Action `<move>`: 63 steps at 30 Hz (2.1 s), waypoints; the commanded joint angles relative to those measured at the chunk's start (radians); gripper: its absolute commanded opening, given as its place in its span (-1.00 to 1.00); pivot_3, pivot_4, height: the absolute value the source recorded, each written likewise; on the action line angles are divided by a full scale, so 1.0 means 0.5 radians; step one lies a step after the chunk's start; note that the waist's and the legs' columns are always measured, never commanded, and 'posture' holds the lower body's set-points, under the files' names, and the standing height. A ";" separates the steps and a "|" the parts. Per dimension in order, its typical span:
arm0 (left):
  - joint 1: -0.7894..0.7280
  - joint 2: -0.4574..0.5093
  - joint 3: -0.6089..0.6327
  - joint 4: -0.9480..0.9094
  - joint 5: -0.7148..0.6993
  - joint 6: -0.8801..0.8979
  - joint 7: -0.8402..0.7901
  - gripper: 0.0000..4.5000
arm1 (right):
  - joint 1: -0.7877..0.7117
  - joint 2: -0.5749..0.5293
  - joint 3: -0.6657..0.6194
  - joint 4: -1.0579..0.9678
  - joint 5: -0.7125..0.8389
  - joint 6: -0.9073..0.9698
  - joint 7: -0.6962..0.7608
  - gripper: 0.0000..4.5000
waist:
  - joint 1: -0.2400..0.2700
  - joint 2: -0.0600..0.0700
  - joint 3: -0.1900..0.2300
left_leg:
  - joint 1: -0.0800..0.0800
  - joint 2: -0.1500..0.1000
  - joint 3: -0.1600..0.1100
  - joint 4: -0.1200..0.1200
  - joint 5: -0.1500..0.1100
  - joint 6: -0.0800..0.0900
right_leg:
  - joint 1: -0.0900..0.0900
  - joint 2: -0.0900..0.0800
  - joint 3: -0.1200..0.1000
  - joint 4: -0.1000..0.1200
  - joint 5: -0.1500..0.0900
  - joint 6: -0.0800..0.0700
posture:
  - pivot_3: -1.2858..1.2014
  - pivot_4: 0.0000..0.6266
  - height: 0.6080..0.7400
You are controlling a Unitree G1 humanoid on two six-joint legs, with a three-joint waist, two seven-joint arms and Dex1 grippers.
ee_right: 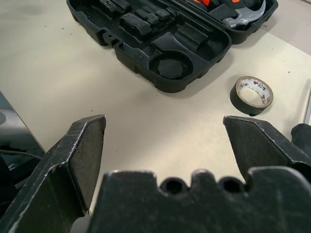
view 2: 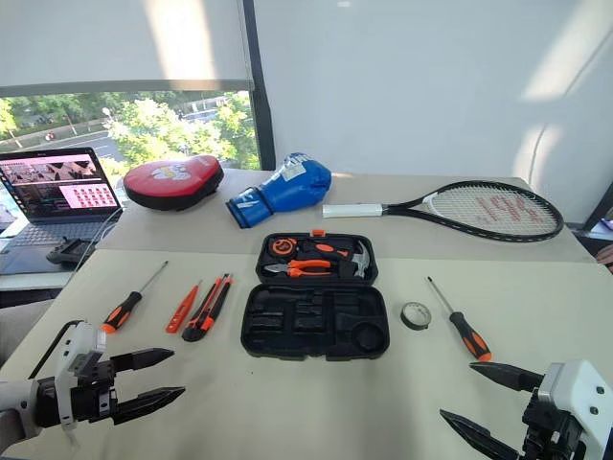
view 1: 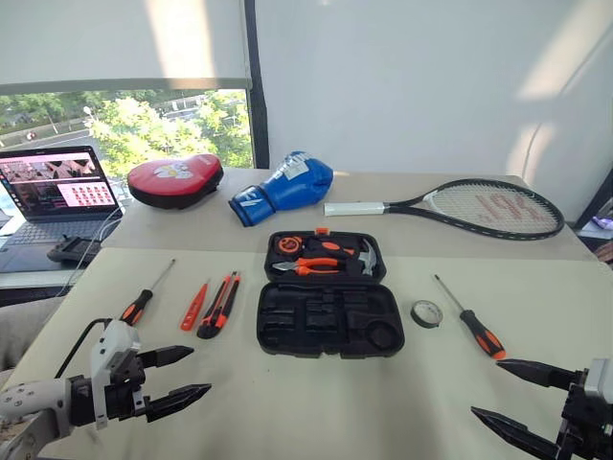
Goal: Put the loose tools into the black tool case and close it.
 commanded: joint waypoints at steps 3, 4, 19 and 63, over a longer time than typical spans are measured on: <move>-0.329 -0.178 0.026 -0.087 -0.148 0.256 0.581 1.00 | -0.376 0.002 0.244 -0.067 0.099 -0.022 -0.273 0.99 | 0.000 -0.001 0.001 | 0.003 0.000 -0.001 0.000 -0.001 0.000 | 0.002 -0.002 0.000 -0.001 -0.005 0.008 | 0.03 -0.52 1.00; -0.401 -0.215 0.025 -0.098 -0.172 0.340 0.711 1.00 | -0.478 0.002 0.297 -0.086 0.145 0.005 -0.340 0.99 | -0.001 -0.002 0.002 | 0.007 0.001 -0.001 0.001 -0.004 -0.007 | 0.002 -0.005 0.001 -0.002 -0.004 0.007 | 0.03 -0.52 1.00; -1.482 0.339 -0.386 0.976 0.322 0.972 1.235 1.00 | -1.675 -0.517 0.887 -0.040 0.814 0.340 -0.429 0.99 | 0.004 -0.012 0.006 | -0.004 -0.004 -0.002 0.000 0.011 -0.013 | -0.005 0.012 -0.007 0.010 0.007 0.003 | 0.03 -0.52 1.00; -2.907 -0.747 -1.973 2.304 1.535 -0.765 -0.297 -0.64 | 0.144 -0.046 -0.291 -0.585 0.665 0.043 -0.766 1.00 | 0.003 -0.014 0.005 | -0.015 -0.011 0.000 0.030 -0.016 0.034 | 0.001 0.000 -0.001 0.012 0.000 0.020 | 0.03 -0.52 1.00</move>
